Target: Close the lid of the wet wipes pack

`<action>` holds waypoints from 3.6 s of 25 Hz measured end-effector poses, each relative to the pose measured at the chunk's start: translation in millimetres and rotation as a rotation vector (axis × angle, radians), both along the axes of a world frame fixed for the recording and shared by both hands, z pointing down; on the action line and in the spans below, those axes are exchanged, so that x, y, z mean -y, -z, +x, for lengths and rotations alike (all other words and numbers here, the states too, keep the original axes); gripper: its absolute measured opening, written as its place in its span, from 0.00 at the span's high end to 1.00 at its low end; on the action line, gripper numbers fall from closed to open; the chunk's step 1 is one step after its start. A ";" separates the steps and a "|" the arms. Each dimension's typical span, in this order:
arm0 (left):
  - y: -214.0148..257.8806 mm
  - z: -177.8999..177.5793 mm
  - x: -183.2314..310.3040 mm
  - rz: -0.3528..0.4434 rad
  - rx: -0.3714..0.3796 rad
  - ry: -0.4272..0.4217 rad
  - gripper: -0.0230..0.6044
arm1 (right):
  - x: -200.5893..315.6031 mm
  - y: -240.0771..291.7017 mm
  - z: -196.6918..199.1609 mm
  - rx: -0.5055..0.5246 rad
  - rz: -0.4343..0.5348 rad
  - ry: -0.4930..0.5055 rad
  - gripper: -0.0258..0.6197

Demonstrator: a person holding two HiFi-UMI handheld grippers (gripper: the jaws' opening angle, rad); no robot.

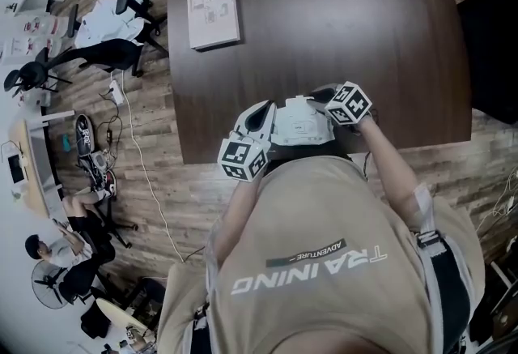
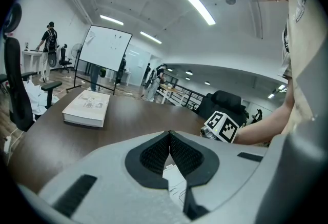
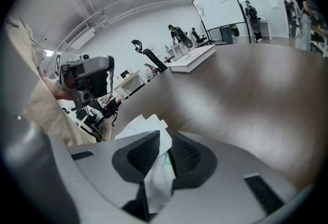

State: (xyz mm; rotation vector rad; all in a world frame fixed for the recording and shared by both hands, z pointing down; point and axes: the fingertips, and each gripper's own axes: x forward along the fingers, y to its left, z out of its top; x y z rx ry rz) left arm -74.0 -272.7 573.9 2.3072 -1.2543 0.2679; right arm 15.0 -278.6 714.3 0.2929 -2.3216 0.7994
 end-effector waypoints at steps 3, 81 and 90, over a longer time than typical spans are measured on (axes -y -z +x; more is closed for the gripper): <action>7.3 1.6 -3.1 0.025 -0.007 -0.009 0.95 | -1.4 9.9 0.7 0.007 0.039 -0.024 0.85; 1.9 12.5 -51.3 0.003 -0.199 -0.109 0.95 | -101.2 9.4 19.2 -0.277 0.109 -0.027 0.88; 5.3 8.3 -42.3 0.003 -0.204 -0.091 0.95 | -76.1 45.6 9.4 -0.194 0.156 -0.071 0.89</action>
